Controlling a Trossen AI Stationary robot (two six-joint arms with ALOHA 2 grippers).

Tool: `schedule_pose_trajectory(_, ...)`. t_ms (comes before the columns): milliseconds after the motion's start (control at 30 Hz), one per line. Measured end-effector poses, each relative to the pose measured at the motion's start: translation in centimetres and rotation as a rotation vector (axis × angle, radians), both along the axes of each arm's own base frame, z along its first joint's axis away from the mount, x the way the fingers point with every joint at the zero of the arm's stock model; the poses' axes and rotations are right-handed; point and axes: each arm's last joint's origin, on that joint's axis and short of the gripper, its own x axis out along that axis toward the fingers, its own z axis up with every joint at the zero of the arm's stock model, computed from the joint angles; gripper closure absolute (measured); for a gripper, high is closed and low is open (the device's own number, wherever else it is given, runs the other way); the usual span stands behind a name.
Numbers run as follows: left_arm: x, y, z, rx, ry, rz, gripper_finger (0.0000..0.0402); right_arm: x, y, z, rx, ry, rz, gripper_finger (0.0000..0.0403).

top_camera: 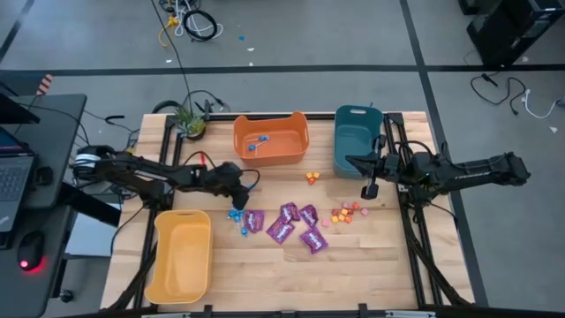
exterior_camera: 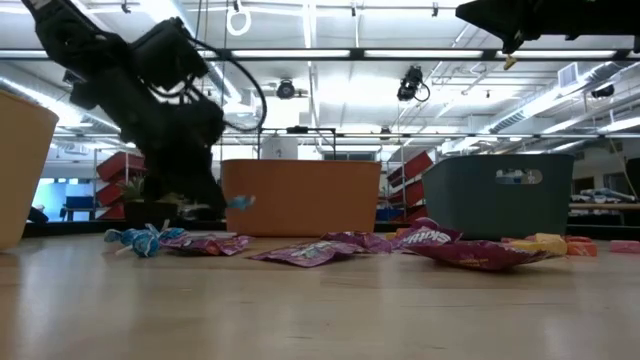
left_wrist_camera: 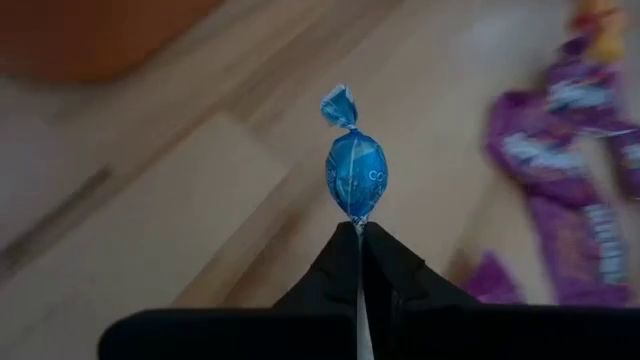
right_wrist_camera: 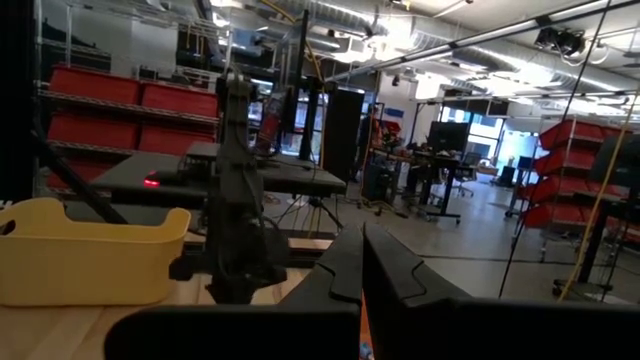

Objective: Sort candy
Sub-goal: Put the blue candy into the orange bin

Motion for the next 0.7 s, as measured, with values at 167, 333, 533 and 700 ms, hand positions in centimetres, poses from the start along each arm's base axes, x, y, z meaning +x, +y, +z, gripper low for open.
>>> schedule_pose_trajectory(167, -0.1, -0.1, 2.0, 0.031, -0.117, -0.078, 0.0401, 0.0, 0.0, 0.0, 0.002, 0.0, 0.0, 0.0403)
schedule_pose_trajectory(333, -0.5, -0.2, 4.2, 0.102, -0.245, -0.127, 0.0401, 0.0, 0.0, 0.0, 0.001, -0.001, -0.001, 0.0402)
schedule_pose_trajectory(533, -1.0, -0.2, 6.8, 0.233, -0.413, -0.178, 0.0401, 0.0, 0.0, 0.0, 0.001, -0.002, -0.001, 0.0403)
schedule_pose_trajectory(700, -1.3, 0.4, 8.6, 0.353, -0.542, -0.177, 0.0401, 0.0, 0.0, 0.1, 0.002, -0.009, -0.001, 0.0403)
